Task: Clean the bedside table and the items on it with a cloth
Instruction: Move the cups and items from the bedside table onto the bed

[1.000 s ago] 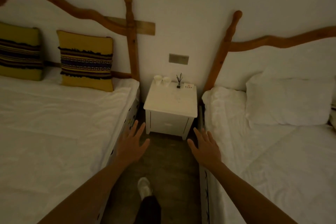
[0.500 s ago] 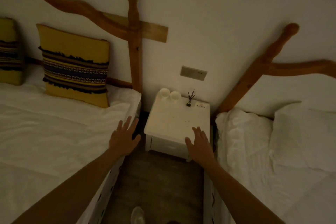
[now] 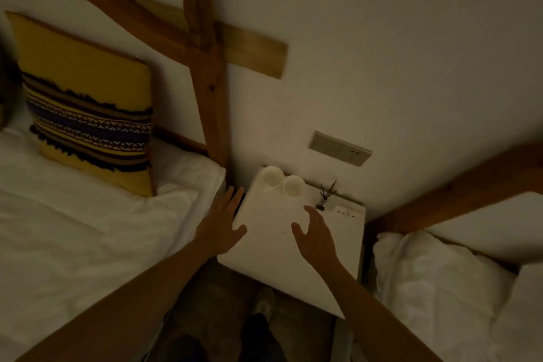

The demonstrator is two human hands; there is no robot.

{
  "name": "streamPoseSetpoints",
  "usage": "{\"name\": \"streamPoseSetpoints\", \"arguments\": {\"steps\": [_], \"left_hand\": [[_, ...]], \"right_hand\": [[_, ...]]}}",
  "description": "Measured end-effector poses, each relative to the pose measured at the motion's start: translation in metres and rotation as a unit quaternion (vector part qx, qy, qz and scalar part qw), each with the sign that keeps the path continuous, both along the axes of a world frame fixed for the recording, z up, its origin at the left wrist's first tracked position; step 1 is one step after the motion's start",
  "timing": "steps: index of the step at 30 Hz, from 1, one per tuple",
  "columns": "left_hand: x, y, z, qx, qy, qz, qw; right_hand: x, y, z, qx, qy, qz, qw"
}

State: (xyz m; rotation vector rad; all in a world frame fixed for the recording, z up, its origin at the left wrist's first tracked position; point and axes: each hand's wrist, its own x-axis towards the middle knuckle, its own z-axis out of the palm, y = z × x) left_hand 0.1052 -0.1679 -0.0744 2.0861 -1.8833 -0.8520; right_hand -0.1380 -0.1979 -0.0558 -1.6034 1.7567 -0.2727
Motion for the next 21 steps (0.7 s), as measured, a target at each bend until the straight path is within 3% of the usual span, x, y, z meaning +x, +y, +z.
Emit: {"name": "streamPoseSetpoints", "arguments": {"steps": [5, 9, 13, 21], "left_hand": [[-0.026, -0.079, -0.061, 0.021, 0.0, 0.037, 0.999], [-0.04, -0.137, -0.111, 0.007, -0.022, -0.002, 1.0], [-0.05, -0.176, -0.15, 0.013, 0.026, 0.024, 0.999], [-0.051, -0.223, -0.192, 0.034, 0.053, -0.002, 0.998]], "right_hand": [[0.008, -0.072, -0.065, -0.003, 0.006, -0.02, 1.0], [0.015, -0.114, -0.117, -0.007, 0.035, 0.025, 0.999], [0.02, -0.153, -0.16, -0.059, 0.085, 0.04, 0.994], [0.028, -0.198, -0.21, 0.022, 0.062, 0.018, 0.998]]}}
